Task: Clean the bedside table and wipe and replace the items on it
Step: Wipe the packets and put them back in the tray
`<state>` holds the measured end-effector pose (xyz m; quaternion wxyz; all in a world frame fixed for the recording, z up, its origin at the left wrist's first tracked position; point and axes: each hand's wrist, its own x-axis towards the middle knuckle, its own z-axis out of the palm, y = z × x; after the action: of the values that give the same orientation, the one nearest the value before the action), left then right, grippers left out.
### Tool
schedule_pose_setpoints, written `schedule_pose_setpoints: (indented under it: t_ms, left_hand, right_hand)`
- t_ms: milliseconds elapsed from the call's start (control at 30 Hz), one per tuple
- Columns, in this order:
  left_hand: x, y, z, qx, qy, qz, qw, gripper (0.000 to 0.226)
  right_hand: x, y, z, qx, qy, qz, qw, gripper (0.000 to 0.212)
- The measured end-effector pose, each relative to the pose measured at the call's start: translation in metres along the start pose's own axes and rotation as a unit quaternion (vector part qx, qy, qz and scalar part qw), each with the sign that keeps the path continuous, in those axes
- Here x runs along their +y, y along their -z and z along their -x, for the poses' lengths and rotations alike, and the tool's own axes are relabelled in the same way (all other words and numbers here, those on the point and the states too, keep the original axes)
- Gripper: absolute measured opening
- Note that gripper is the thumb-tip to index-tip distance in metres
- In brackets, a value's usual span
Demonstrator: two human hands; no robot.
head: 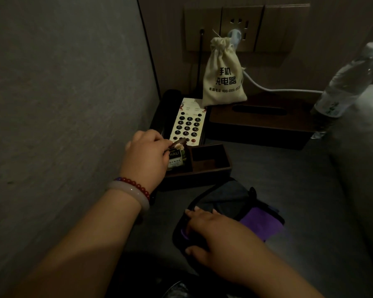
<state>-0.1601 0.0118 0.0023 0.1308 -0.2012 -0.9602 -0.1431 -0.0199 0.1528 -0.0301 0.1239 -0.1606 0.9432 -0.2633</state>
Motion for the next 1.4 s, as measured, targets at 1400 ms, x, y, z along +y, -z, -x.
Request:
schedule_pose_setpoints:
  t_ms: [1400]
  left_hand:
    - [0.078,-0.025,0.082,0.098,-0.015,0.213,0.972,0.037]
  right_hand:
    - [0.057,0.030,0.017,0.102,-0.377,0.044,0.920,0.058]
